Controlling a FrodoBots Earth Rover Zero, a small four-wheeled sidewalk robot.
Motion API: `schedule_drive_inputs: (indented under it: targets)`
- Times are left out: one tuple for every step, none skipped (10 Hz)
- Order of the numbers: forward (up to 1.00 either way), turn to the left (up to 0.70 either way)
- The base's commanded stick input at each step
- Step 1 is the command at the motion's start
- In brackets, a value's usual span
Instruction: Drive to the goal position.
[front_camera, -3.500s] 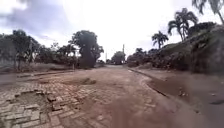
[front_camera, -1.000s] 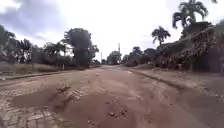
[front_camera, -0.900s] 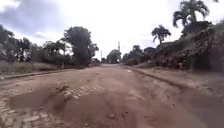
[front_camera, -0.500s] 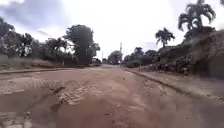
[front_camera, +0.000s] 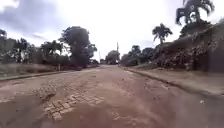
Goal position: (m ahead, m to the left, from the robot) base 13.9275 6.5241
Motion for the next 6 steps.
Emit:
schedule_drive_inputs:
  targets:
    - [0.70, 0.00]
    - [0.70, 0.00]
    - [0.70, 0.00]
    - [0.70, 0.00]
    - [0.70, 0.00]
    - [0.70, 0.00]
